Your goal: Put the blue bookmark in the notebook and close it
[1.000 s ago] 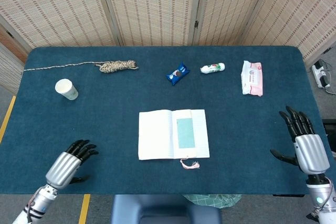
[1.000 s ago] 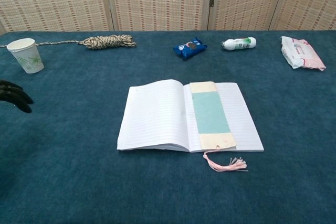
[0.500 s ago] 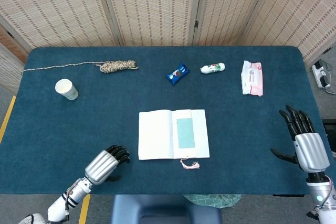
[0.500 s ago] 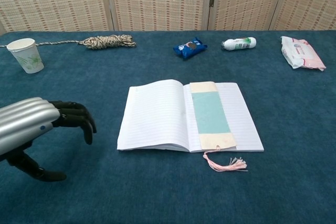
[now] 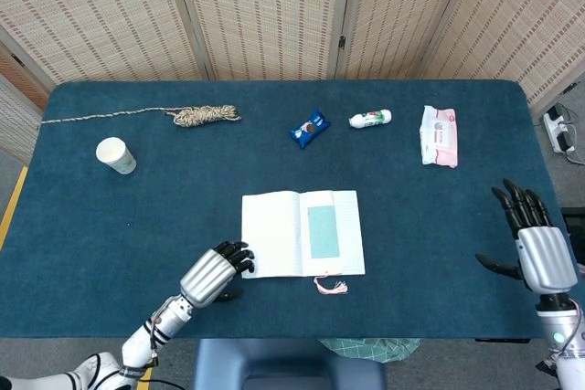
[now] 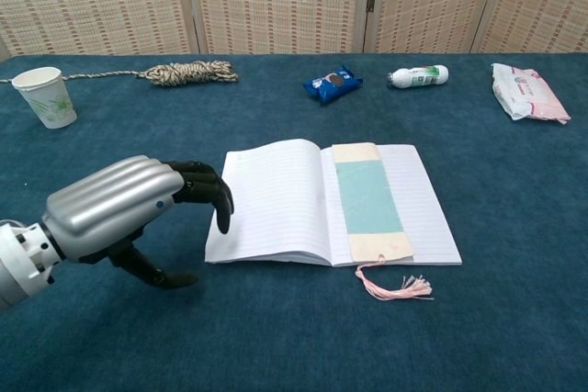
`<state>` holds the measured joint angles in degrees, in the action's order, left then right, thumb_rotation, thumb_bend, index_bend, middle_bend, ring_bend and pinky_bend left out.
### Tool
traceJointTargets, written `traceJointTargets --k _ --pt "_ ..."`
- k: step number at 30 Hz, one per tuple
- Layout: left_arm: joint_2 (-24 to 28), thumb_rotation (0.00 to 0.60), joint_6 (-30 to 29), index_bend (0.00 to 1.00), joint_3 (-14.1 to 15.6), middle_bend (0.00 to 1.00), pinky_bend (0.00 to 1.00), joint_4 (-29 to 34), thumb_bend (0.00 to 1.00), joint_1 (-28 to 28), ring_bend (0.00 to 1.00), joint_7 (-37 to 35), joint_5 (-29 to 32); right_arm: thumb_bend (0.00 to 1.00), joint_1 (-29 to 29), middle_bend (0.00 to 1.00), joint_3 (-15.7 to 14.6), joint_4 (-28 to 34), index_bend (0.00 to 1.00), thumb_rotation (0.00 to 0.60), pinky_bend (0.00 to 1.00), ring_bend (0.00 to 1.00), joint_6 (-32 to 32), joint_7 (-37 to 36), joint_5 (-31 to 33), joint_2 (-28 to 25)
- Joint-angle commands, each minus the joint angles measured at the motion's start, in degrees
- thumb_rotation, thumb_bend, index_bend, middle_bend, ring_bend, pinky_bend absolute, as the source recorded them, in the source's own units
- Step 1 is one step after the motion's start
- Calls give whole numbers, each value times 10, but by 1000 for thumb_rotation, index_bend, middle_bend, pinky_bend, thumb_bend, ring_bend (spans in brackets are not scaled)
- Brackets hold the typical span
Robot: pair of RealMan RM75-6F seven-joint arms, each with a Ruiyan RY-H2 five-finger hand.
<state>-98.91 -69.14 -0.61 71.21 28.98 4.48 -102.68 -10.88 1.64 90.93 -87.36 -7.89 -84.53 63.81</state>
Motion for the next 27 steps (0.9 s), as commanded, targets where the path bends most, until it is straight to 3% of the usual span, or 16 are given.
traceJointTargets --k 1,27 --pt "-17 600 8 475 -1 366 345 -16 245 11 247 -5 6 76 2 0 3 0 0 600 0 0 5 -5 2 -3" --pt "-133 600 -7 452 -6 364 340 -162 198 49 245 1 38 79 21 0 26 9 0 600 0 0 20 -17 4 -19"
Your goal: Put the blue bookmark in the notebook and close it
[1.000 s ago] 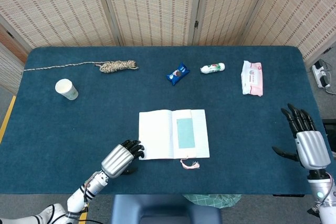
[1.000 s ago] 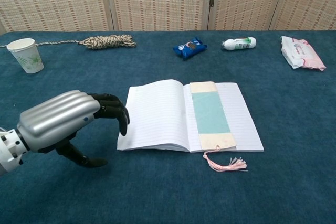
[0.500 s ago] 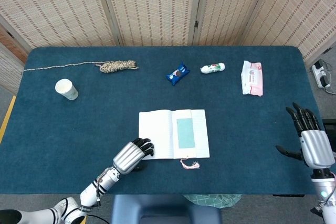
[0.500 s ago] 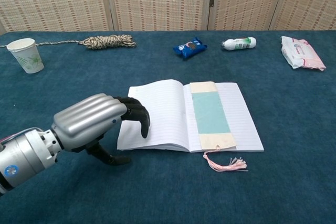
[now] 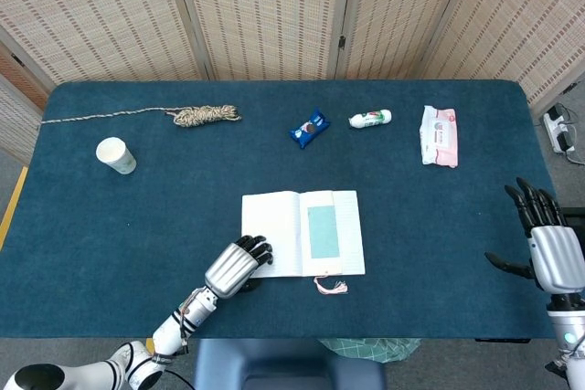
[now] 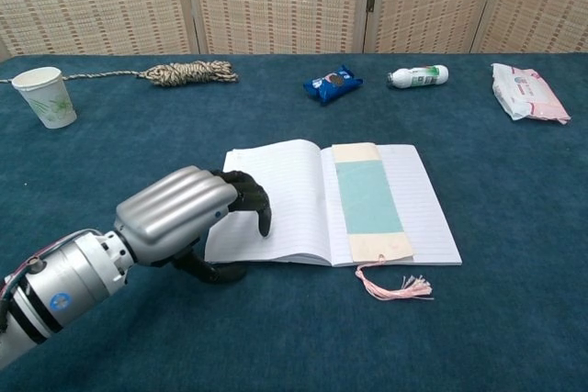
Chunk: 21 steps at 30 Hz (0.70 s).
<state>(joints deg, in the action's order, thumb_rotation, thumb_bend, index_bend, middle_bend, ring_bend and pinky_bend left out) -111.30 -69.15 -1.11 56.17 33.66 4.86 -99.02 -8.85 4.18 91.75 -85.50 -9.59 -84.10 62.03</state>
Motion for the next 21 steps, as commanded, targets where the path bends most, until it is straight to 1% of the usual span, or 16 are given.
traceJointTargets --k 1,13,21 --pt "-15 600 -12 453 -2 364 340 -20 198 3 245 -4 2 78 1 0 0 1 0 600 0 0 3 0 -1 -2" --pt "-54 600 -58 458 3 366 344 -105 207 2 253 -32 1 84 3 0 6 3 0 600 0 0 15 -1 2 -5" --pt "-81 600 -104 456 -6 371 347 -169 210 -7 259 -68 12 92 3 0 7 4 0 600 0 0 23 -1 1 -6"
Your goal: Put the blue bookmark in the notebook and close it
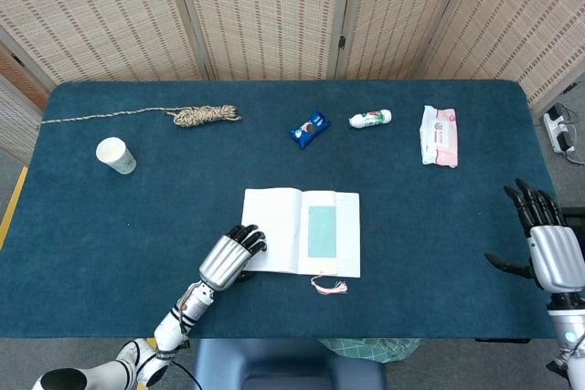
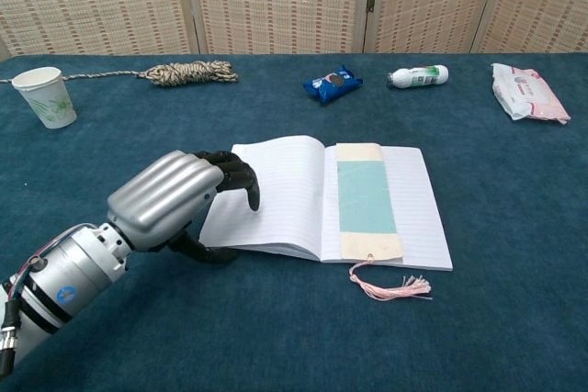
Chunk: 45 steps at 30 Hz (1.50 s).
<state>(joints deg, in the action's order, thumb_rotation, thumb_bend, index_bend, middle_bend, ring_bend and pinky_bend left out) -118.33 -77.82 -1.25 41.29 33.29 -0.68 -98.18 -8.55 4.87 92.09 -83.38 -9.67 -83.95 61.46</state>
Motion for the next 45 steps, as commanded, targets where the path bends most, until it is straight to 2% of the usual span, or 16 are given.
traceJointTargets --k 1,13,23,31,45 --pt "-16 600 -27 456 -6 371 347 -31 210 -3 259 -18 3 91 0 0 0 1 0 600 0 0 3 0 0 -1" --pt "-50 600 -77 440 -14 371 348 -79 205 1 260 -93 12 95 2 0 2 4 0 600 0 0 6 -2 -3 -3" --pt "-78 600 -108 426 -50 366 343 -119 204 32 253 -141 32 95 3 0 2 5 0 600 0 0 11 -7 -5 -6" --pt "-71 600 -102 425 -54 360 338 -113 202 58 243 -160 36 94 1 0 1 3 0 600 0 0 20 -4 -4 -3" --pt "-55 600 -115 418 -65 353 335 -83 201 92 241 -139 38 94 -3 0 2 1 0 600 0 0 34 -4 3 -1"
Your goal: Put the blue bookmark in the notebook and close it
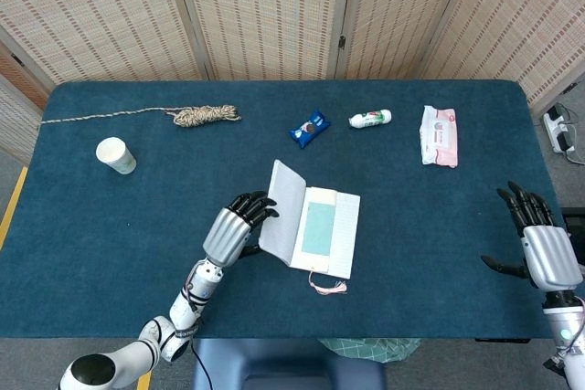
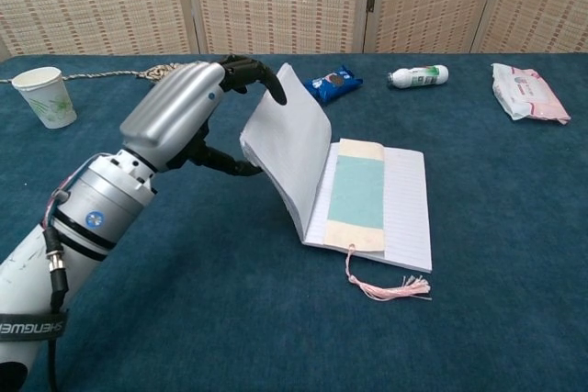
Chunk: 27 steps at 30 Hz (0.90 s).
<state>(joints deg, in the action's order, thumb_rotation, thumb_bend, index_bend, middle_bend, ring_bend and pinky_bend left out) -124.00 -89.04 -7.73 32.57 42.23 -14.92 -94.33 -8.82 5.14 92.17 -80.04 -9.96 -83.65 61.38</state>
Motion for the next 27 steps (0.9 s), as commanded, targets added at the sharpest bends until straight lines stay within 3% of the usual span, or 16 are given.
traceJointTargets --k 1,19,27 --pt "3 600 -4 418 1 353 335 6 200 4 241 6 -2 94 0 0 -1 1 0 600 0 0 1 -1 -1 -1" --pt "5 600 24 417 11 343 333 63 196 44 236 56 -17 98 4 0 0 6 0 600 0 0 -5 -12 -6 -8" --pt "-11 600 49 416 33 342 333 77 187 53 236 78 -31 97 7 0 -1 8 0 600 0 0 -9 -24 -12 -14"
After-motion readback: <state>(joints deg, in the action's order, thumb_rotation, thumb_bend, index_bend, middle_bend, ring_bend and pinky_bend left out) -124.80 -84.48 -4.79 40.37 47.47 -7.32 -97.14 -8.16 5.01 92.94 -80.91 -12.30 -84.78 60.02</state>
